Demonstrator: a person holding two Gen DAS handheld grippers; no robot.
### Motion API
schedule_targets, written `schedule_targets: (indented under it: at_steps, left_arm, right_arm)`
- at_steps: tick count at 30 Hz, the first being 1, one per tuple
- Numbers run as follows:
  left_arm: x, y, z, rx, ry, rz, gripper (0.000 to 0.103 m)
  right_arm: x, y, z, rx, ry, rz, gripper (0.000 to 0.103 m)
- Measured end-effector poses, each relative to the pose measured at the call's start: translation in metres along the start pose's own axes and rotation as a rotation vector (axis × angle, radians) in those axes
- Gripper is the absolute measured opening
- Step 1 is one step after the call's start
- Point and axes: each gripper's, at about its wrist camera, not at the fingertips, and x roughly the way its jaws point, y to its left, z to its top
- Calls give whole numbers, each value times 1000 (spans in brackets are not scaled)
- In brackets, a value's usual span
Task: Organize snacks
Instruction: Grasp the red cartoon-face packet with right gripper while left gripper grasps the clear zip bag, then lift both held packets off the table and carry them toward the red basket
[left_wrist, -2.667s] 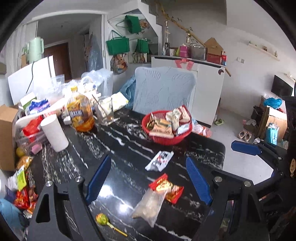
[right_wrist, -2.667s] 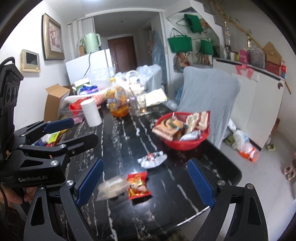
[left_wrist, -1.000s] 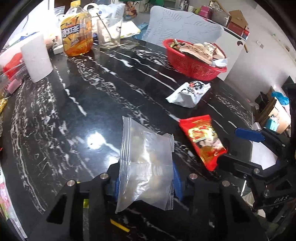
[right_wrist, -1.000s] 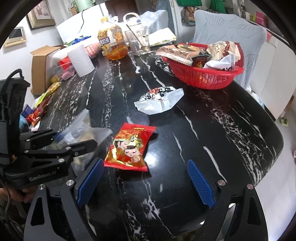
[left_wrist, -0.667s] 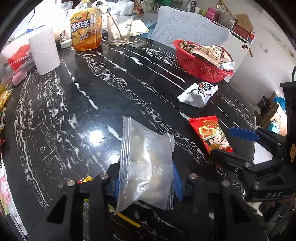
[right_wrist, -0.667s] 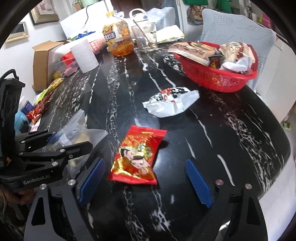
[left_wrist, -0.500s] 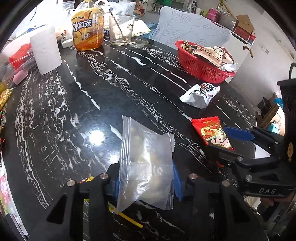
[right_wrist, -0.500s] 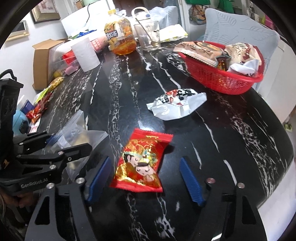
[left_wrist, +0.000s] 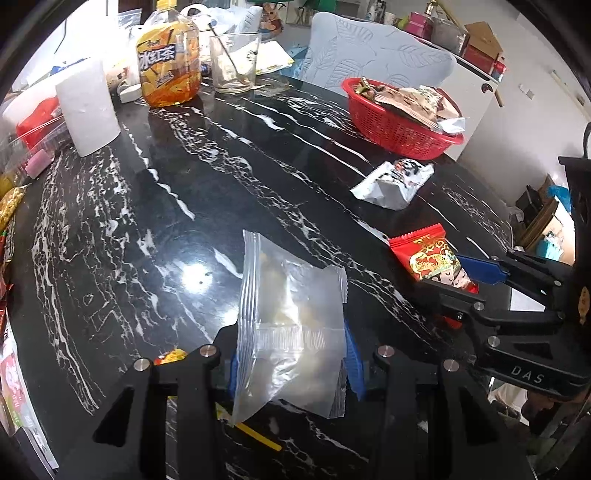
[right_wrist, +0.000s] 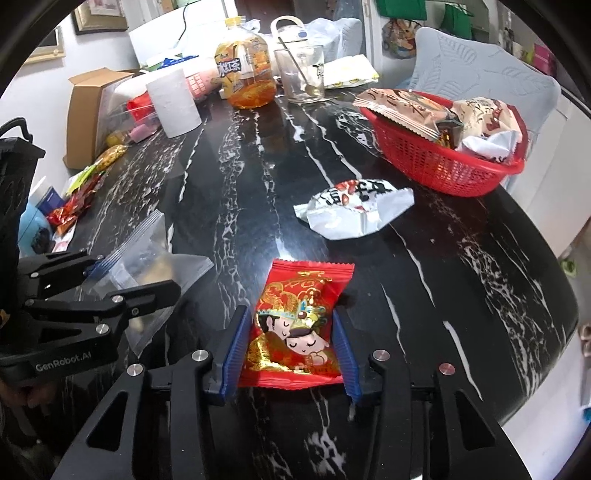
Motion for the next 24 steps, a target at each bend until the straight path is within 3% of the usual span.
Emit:
schedule_targets:
  at_steps: [3,11,15,18,20,24]
  left_arm:
    - [-1,-9,-2,34,1,13,42]
    - [-2,-26,-8,60,30,-61,42]
    - [1,-35,-8,110,24,-48,43]
    - [3,-37,-7,125,30,-42,48]
    - [3,-37,-7,130,31,-47,58]
    - [4,-37,-9,146,4,-16,59]
  right_arm:
    - [-4,-1,-5,-4,4,-3,44]
    - [-15,-3,-18,-10,32,-22,44]
    - [-17,-5,-21,-5,46,-22,46]
    - [-16,-5,-21,-1,35,-29,47]
    - [-15,-5,-20,-4,30,-31,47]
    - [-15,-2,-21,-36,18,-40,45]
